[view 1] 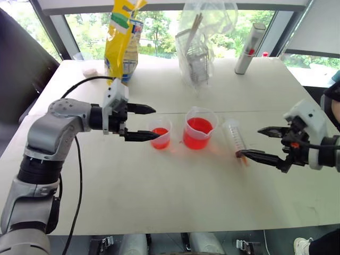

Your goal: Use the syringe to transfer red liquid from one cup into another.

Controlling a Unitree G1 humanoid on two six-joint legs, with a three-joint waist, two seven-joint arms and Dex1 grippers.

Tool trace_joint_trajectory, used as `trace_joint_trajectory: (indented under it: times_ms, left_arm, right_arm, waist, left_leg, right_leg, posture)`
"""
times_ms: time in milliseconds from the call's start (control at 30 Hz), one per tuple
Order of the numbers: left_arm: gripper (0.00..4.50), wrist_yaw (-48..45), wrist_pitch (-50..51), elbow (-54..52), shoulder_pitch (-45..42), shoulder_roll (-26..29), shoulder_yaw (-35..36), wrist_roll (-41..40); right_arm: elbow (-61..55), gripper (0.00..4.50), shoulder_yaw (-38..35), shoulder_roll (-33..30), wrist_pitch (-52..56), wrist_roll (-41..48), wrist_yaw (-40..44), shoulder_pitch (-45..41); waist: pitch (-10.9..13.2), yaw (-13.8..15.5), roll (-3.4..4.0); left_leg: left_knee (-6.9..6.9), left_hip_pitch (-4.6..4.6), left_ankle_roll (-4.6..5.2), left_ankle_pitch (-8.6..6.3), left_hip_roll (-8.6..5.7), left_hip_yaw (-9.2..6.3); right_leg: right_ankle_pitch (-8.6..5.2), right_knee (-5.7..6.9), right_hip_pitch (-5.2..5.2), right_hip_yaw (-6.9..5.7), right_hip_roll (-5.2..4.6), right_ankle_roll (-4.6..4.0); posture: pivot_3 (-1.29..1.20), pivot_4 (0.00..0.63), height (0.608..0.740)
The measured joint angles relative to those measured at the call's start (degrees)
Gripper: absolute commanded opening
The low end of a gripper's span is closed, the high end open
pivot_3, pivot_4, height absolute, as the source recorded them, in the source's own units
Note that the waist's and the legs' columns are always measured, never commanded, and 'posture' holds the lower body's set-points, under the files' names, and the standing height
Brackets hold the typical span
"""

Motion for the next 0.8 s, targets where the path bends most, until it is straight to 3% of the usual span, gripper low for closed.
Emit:
trace_joint_trajectory:
  times_ms: [800]
  left_arm:
    - [4.5, 1.34, -2.13, -0.03, 0.92, -0.67, 0.18, -0.17]
  right_arm:
    - [2.64, 4.46, 3.98, -0.24, -2.57, -0.04, -1.22, -1.08]
  waist:
    - [0.0, 0.02, 0.0]
  left_leg:
    - [0.01, 0.0, 0.0, 0.0, 0.0, 0.0]
  right_leg:
    - [0.0, 0.0, 0.01, 0.01, 0.0, 0.0]
  posture:
    - [0.0, 0.15, 0.739]
